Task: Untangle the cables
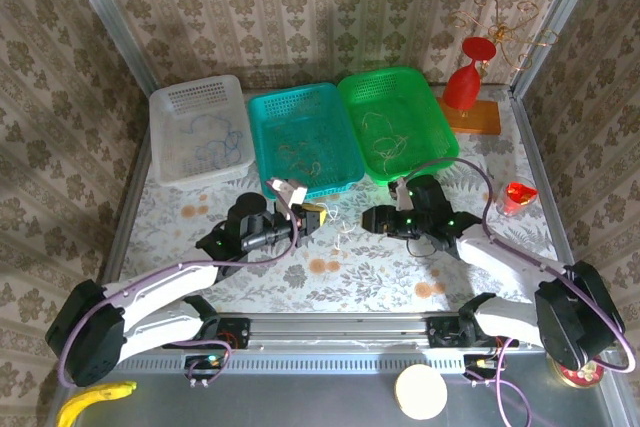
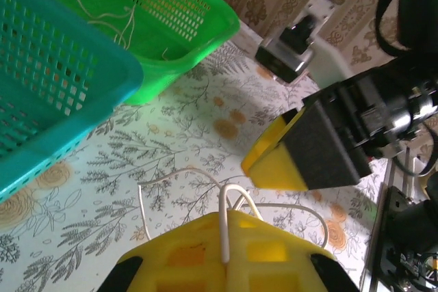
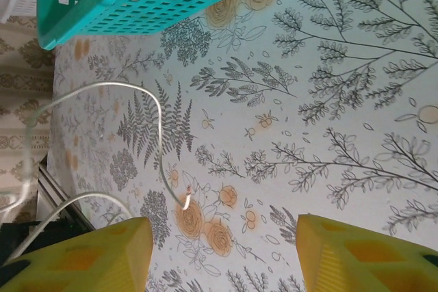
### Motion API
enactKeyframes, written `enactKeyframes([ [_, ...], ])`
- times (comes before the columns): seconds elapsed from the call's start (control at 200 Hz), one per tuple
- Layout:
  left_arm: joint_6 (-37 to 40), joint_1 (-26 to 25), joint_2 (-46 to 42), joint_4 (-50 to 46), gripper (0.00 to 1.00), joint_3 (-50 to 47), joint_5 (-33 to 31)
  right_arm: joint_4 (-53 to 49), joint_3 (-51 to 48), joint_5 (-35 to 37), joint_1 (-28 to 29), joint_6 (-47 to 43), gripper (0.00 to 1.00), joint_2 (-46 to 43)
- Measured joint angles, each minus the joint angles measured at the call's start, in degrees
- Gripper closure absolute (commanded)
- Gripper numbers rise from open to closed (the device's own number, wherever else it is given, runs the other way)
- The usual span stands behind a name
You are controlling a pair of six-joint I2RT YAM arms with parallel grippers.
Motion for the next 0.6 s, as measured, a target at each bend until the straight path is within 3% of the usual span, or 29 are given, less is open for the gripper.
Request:
enactKeyframes([
  [0.6, 0.02, 0.00, -1.22, -0.15, 1.00, 1.11, 0.00, 9.11, 0.22, -0.11, 3.80, 4.74, 0.48, 6.67],
])
